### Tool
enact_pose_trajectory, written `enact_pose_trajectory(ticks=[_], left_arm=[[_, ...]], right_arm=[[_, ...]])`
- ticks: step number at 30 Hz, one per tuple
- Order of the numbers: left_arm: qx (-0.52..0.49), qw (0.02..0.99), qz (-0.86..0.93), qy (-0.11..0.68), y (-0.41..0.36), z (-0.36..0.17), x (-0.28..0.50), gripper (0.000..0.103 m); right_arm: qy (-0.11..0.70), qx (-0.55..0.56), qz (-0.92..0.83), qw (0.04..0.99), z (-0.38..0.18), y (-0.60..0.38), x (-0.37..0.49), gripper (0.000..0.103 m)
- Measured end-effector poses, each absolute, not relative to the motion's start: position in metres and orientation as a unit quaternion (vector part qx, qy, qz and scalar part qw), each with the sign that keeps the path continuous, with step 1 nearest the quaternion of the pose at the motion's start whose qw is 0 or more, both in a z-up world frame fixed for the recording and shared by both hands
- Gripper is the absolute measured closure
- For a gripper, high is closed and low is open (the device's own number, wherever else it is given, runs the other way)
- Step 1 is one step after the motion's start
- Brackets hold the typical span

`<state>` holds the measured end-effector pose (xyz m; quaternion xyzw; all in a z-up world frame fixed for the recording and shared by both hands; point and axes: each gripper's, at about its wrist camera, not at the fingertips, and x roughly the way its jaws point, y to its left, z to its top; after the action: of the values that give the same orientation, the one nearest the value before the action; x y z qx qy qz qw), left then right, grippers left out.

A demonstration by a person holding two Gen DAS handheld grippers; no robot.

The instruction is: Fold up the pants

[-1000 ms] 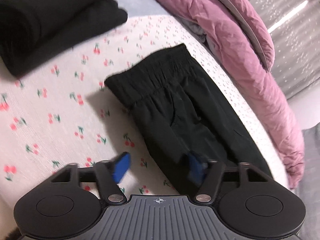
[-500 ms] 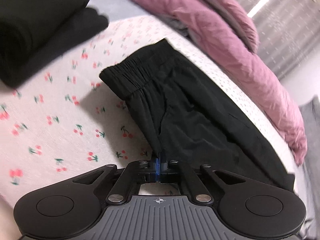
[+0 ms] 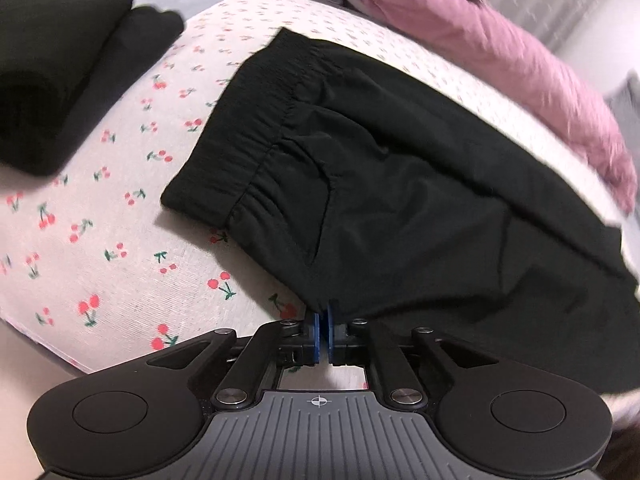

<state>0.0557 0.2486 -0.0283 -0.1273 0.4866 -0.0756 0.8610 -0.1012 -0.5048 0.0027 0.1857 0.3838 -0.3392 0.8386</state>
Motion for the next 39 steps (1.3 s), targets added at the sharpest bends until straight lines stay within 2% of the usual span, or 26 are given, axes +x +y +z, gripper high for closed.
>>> enact_pose_trajectory(ticks=[1,2,3,4,6,7,9,10,13,16,25,33,39], left_arm=[[-0.121,0.860,-0.073,0.490,0.248,-0.025,0.055,0.091],[-0.115,0.859,-0.069,0.494,0.247,-0.021,0.054,0.090],[-0.110,0.858,-0.062,0.497,0.245,-0.015,0.057,0.082],[-0.106,0.860,-0.054,0.496,0.243,-0.009,0.056,0.067],[-0.086,0.873,-0.045,0.478,0.238,0.007,0.051,0.045],[-0.072,0.882,-0.045,0.464,0.234,0.016,0.049,0.042],[-0.049,0.894,-0.048,0.443,0.224,0.031,0.049,0.038],[-0.041,0.898,-0.053,0.435,0.219,0.038,0.051,0.031],[-0.008,0.908,-0.084,0.410,0.199,0.055,0.067,0.022],[0.029,0.913,-0.107,0.393,0.176,0.063,0.097,0.019],[0.127,0.907,-0.146,0.373,0.132,0.044,0.224,0.019],[0.126,0.888,-0.219,0.385,0.092,0.009,0.324,0.023],[0.107,0.860,-0.295,0.403,0.066,-0.008,0.364,0.028]], right_arm=[[0.384,0.180,-0.345,0.837,0.006,-0.503,-0.101,0.075],[0.380,0.172,-0.349,0.839,0.010,-0.502,-0.102,0.064],[0.371,0.164,-0.349,0.845,0.016,-0.503,-0.102,0.055],[0.365,0.158,-0.345,0.850,0.022,-0.501,-0.100,0.055],[0.361,0.149,-0.337,0.856,0.030,-0.499,-0.095,0.050],[0.360,0.145,-0.332,0.860,0.033,-0.498,-0.090,0.043],[0.357,0.132,-0.325,0.866,0.039,-0.496,-0.080,0.036],[0.357,0.122,-0.320,0.869,0.042,-0.494,-0.073,0.034],[0.355,0.100,-0.303,0.879,0.049,-0.490,-0.046,0.032],[0.349,0.098,-0.274,0.891,0.058,-0.485,-0.015,0.025],[0.371,0.098,-0.235,0.893,0.060,-0.501,0.087,0.021],[0.393,0.120,-0.245,0.878,0.020,-0.534,0.182,0.021],[0.381,0.160,-0.208,0.887,0.005,-0.545,0.226,0.022]])
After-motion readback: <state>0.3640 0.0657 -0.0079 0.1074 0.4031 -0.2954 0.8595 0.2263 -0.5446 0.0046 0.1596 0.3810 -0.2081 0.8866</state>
